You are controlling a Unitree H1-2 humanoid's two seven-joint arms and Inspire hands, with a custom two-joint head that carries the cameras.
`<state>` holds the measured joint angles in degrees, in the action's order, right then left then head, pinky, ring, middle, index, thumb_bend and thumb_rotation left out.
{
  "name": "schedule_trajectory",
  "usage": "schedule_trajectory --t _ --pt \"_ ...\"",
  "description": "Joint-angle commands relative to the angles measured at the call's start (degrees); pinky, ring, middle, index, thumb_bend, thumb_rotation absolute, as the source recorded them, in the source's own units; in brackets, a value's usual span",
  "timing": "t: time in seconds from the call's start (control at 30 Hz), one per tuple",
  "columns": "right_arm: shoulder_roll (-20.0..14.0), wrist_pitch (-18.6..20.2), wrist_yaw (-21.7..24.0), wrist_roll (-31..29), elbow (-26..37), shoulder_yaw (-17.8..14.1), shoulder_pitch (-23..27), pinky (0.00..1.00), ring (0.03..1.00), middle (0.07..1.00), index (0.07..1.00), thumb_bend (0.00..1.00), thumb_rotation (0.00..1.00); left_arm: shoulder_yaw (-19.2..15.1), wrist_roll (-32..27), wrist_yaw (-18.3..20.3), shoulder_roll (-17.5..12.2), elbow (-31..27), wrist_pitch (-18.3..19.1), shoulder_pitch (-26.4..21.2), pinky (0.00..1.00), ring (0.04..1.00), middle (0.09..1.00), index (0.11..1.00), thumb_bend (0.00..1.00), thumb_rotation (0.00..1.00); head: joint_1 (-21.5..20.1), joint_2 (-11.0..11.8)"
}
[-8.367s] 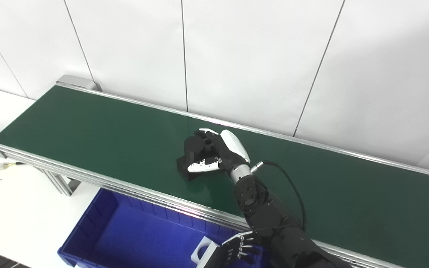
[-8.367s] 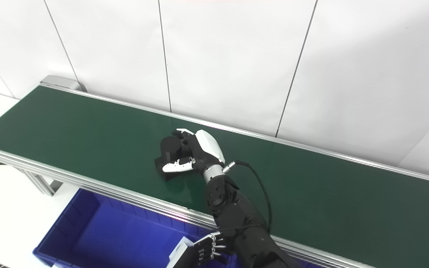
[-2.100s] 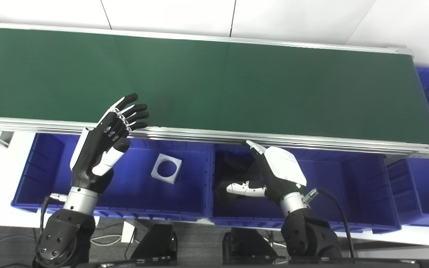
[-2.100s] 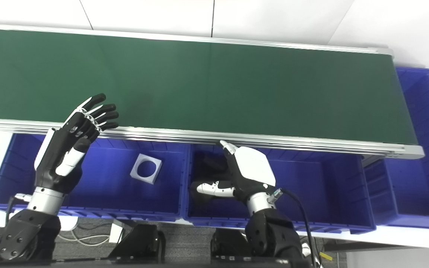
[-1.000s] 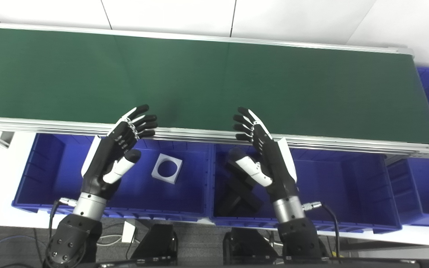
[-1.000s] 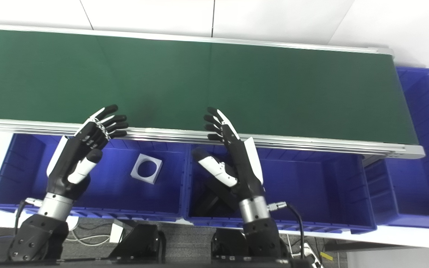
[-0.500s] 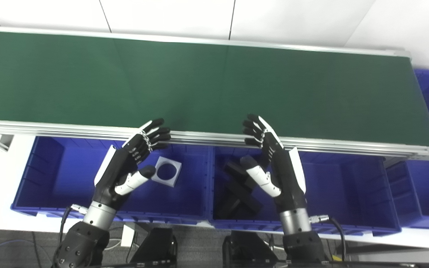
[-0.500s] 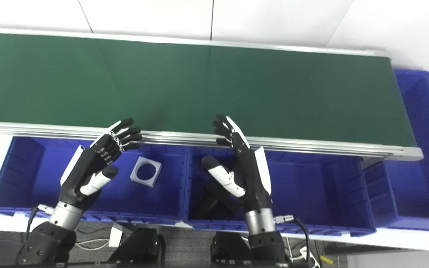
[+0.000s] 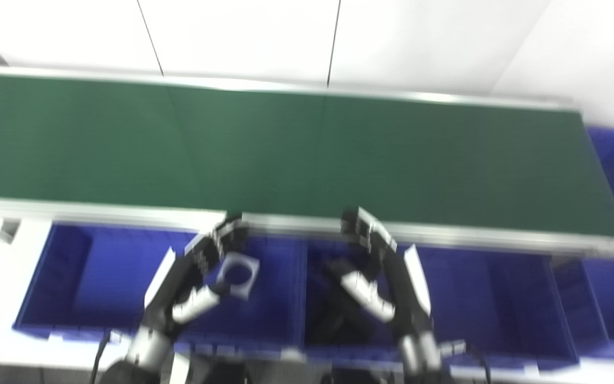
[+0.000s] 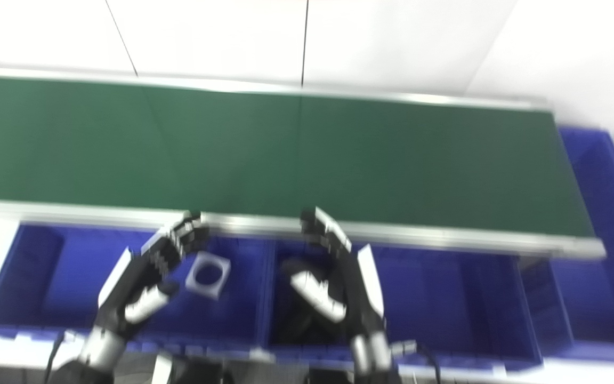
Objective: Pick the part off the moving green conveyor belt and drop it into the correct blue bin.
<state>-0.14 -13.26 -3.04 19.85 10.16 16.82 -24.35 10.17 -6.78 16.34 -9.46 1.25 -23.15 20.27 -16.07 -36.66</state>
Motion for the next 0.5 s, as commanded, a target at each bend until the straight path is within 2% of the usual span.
schedule_trajectory --t 0.0,0.23,0.47 --pt "1.13 -3.97 -1.34 0.21 0.15 0.45 0.49 0.71 0.791 0.823 0.842 0.57 0.69 -0.35 -0.65 0.98 -0.6 -0.31 -2.84 -0.89 0.8 0.822 0.838 0.884 0.83 0.67 -0.84 0.82" --pt "1.97 -4.72 -2.22 1.03 -2.39 0.45 1.36 0.71 0.787 0.817 0.843 0.57 0.62 -1.16 -1.34 1.73 -0.69 2.06 -3.59 -1.86 0.8 0.82 0.834 0.881 0.84 0.67 -1.81 3.03" --pt "2.22 -4.95 -2.71 1.09 -2.84 0.48 2.01 0.71 0.786 0.817 0.843 0.57 0.58 -1.93 -1.19 2.17 -0.68 2.22 -3.53 -2.21 0.8 0.819 0.837 0.887 0.83 0.68 -1.89 1.88"
